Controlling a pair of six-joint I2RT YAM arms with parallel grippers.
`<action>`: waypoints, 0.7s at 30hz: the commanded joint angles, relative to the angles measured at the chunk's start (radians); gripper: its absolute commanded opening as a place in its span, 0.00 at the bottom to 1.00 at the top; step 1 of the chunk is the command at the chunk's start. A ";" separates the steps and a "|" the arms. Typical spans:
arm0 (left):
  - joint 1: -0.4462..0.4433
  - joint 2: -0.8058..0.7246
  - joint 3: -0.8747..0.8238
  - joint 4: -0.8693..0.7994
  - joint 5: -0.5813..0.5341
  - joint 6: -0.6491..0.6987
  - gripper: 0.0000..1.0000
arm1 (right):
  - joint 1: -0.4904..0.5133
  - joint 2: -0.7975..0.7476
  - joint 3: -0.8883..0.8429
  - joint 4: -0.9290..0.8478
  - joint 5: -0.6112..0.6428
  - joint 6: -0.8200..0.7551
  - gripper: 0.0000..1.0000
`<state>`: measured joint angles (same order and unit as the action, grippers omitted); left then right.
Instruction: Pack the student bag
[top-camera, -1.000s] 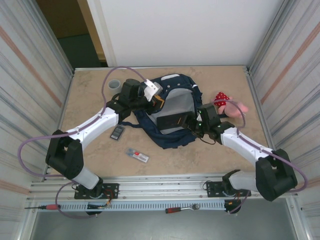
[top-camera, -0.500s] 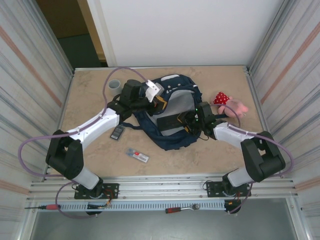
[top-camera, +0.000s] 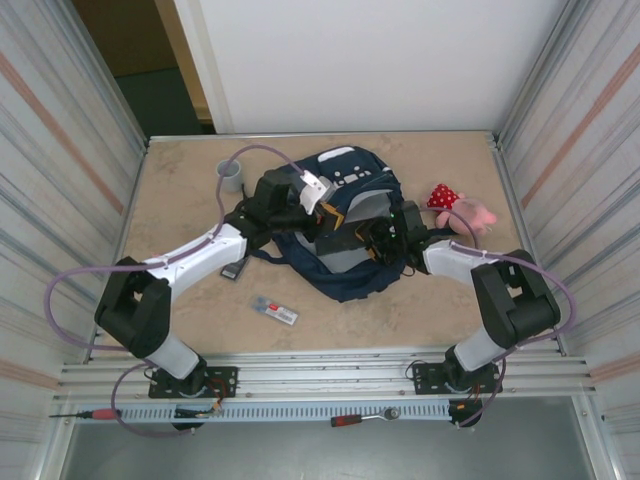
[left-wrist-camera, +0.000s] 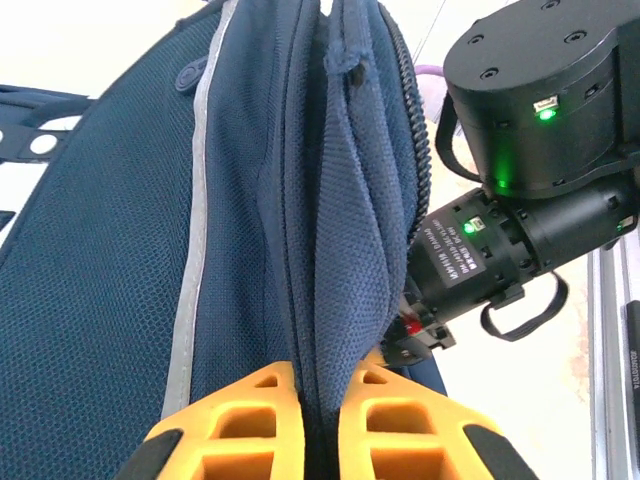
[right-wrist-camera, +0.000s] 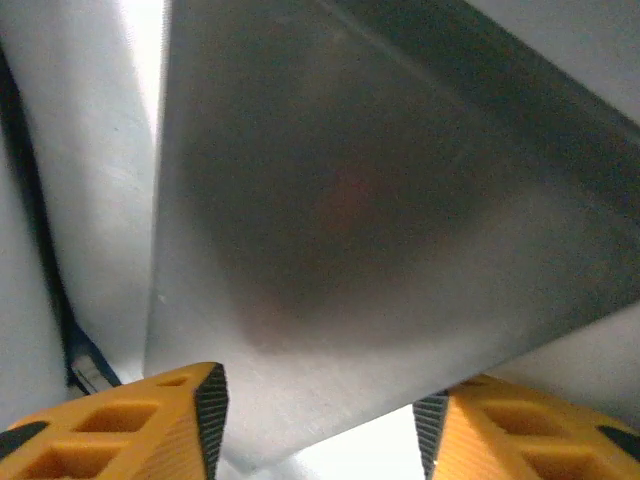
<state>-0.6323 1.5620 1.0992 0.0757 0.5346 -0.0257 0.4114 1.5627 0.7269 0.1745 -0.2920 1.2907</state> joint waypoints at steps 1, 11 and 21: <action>-0.032 -0.016 0.013 0.131 0.128 -0.040 0.00 | 0.015 -0.014 0.100 0.164 0.026 -0.102 0.47; -0.033 -0.025 0.004 0.156 0.082 -0.057 0.00 | -0.008 0.091 0.176 0.208 0.001 -0.143 0.43; 0.014 -0.051 -0.028 0.141 -0.058 -0.094 0.00 | 0.000 -0.190 -0.023 -0.056 0.036 -0.145 0.55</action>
<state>-0.6292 1.5604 1.0775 0.1333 0.4938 -0.1051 0.4061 1.4437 0.7406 0.2134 -0.2775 1.1431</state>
